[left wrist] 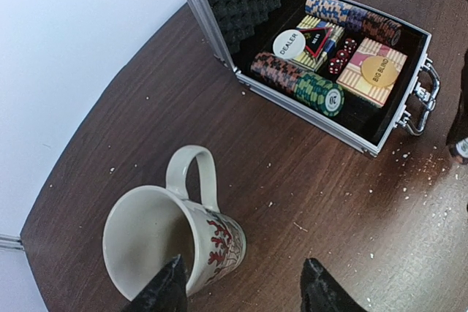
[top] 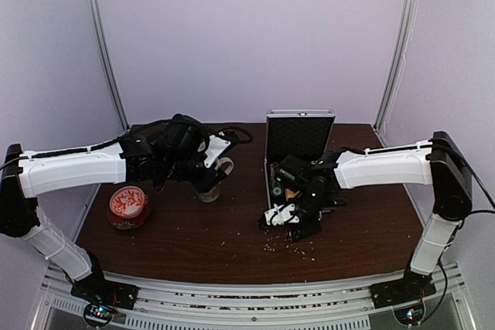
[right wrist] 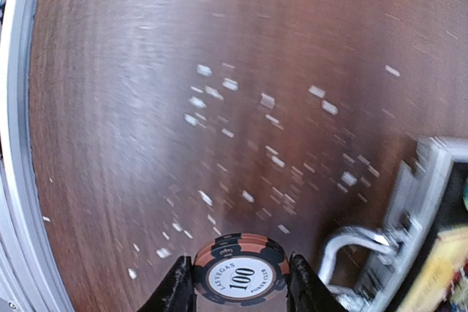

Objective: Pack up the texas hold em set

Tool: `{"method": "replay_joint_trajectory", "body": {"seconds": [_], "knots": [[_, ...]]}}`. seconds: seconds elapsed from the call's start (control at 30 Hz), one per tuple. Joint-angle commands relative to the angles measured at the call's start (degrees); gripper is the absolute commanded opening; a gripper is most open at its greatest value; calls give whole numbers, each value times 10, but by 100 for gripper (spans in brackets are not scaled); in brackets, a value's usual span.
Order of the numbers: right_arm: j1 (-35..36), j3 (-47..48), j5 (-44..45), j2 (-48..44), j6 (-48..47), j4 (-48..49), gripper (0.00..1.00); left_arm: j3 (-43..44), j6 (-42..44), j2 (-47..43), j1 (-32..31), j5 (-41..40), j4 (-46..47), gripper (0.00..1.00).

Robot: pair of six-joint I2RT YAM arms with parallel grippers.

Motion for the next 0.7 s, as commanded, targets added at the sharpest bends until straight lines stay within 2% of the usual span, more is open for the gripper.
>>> {"method": "replay_joint_trajectory", "body": {"seconds": [0.0, 0.23, 0.67], "knots": [[-46, 6, -4, -48, 28, -23, 30, 6, 7, 5, -1, -9, 4, 54], [-139, 7, 32, -80, 44, 4, 31, 7, 6, 8, 0, -7, 2, 54], [-181, -50, 165, -91, 69, 109, 32, 9, 5, 12, 0, -5, 0, 54]]}}
